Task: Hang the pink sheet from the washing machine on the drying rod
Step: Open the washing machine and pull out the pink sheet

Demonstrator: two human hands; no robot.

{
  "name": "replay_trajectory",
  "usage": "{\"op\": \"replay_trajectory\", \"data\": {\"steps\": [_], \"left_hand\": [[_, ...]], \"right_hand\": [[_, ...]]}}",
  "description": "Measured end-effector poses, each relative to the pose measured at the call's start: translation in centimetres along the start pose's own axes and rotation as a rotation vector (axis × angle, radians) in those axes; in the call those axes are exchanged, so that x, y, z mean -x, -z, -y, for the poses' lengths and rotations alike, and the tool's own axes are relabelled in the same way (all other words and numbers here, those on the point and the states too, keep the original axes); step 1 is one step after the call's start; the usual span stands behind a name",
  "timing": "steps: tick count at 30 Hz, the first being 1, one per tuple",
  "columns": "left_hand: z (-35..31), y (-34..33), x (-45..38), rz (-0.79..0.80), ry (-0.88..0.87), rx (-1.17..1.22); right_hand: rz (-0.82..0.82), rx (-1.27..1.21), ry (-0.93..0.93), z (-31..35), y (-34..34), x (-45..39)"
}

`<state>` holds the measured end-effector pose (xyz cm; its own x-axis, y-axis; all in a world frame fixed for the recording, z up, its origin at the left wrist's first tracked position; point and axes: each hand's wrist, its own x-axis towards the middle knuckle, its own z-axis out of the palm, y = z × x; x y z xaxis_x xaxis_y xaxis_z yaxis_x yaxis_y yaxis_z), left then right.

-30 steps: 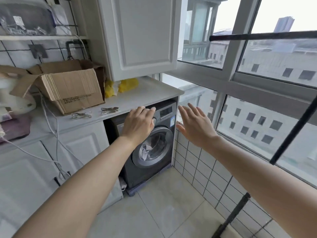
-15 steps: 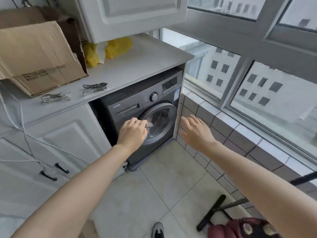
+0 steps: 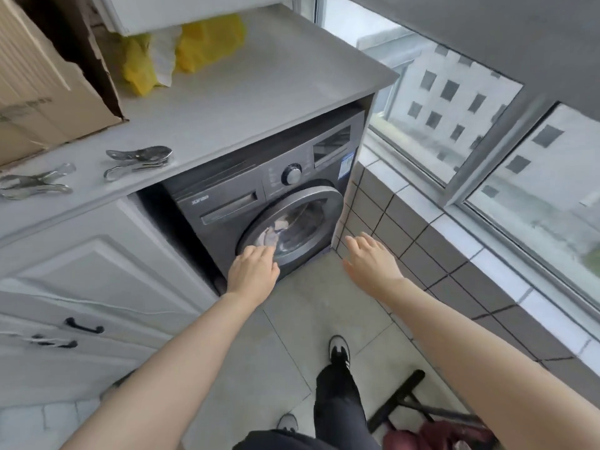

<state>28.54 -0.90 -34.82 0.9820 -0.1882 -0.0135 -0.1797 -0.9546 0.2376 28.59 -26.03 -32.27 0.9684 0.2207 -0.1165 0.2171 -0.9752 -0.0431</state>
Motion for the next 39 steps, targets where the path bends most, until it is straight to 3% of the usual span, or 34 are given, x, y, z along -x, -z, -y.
{"op": "replay_trajectory", "data": {"steps": [13, 18, 23, 30, 39], "left_hand": [[-4.0, -5.0, -15.1, 0.057, 0.640, 0.494], [-3.5, -7.6, -20.5, 0.013, 0.992, 0.865], [-3.1, -9.5, -23.5, -0.013, 1.330, 1.395], [-4.1, -10.9, -25.9, -0.092, 1.445, 1.780], [-5.2, -12.2, -26.8, -0.183, 1.549, 1.865]], "right_hand": [[0.193, -0.039, 0.202, -8.0, -2.5, -19.3], [0.275, -0.062, 0.222, -8.8, -3.7, -25.2], [0.349, -0.126, 0.250, -8.3, -6.0, -29.9], [0.409, -0.114, 0.332, -7.9, -8.3, -32.0], [0.364, -0.168, 0.330, -8.8, -9.0, -31.3]]}}
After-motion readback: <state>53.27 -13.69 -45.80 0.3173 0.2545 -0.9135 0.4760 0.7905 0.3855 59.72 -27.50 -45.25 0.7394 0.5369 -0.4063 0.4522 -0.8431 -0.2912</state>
